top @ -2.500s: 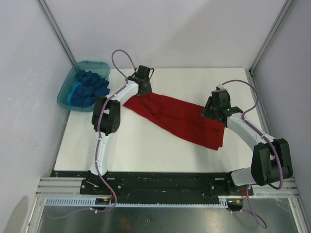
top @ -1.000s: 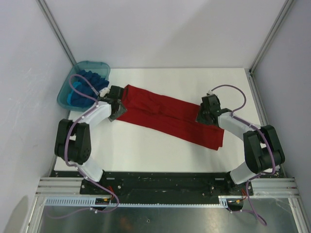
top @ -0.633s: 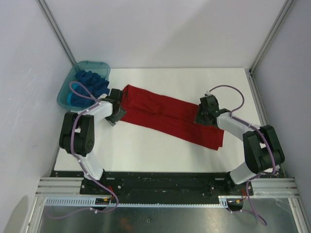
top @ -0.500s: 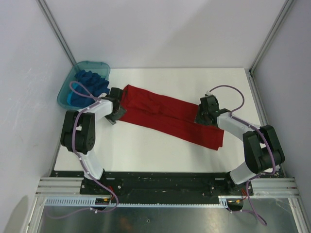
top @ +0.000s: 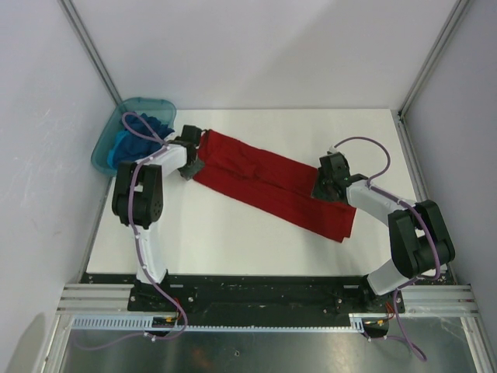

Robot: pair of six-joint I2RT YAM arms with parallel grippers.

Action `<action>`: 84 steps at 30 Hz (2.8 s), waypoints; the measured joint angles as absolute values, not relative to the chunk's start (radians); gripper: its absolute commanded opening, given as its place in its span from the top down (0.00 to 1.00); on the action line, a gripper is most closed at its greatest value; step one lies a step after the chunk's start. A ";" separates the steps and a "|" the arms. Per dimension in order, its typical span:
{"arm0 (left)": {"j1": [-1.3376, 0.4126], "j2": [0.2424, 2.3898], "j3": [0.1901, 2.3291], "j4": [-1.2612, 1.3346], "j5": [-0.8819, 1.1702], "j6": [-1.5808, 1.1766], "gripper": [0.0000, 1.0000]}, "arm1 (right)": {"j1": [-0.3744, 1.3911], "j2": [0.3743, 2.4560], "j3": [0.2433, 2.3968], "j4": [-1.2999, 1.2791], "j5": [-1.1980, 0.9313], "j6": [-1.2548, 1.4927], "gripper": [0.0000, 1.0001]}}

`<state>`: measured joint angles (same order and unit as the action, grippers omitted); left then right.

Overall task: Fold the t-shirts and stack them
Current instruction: Rotate the tshirt 90 degrees

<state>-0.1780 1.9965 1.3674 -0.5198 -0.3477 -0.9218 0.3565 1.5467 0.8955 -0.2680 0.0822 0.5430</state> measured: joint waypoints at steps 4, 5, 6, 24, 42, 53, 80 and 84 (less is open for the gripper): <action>-0.178 2.082 1.492 -0.524 -0.338 -0.856 0.62 | 0.360 1.547 0.896 -0.273 0.082 0.541 0.71; -0.178 2.107 1.531 -0.526 -0.334 -0.838 0.62 | 0.361 1.547 0.896 -0.274 0.083 0.541 0.70; -0.178 2.130 1.564 -0.526 -0.330 -0.824 0.62 | 0.363 1.547 0.896 -0.275 0.083 0.541 0.70; -0.206 2.544 2.227 -0.553 -0.125 -0.583 0.58 | 0.512 1.421 0.793 -0.357 0.132 0.543 0.61; -0.159 2.473 2.118 -0.550 -0.064 -0.580 0.51 | 0.708 1.283 0.694 -0.576 0.229 0.609 0.54; -0.129 2.424 2.074 -0.568 -0.048 -0.578 0.43 | 0.723 1.322 0.694 -0.595 0.237 0.611 0.52; -0.155 1.556 1.003 -0.477 -0.019 -0.711 0.41 | 1.102 1.647 0.941 -0.496 0.241 0.754 1.00; -0.155 1.354 0.834 -0.480 -0.022 -0.722 0.43 | 1.193 1.777 1.078 -0.429 0.171 0.818 1.00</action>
<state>-0.1547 1.3544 0.8341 -0.4801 -0.0223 -0.7223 1.1931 1.7767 1.0779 -0.4286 0.1715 0.8181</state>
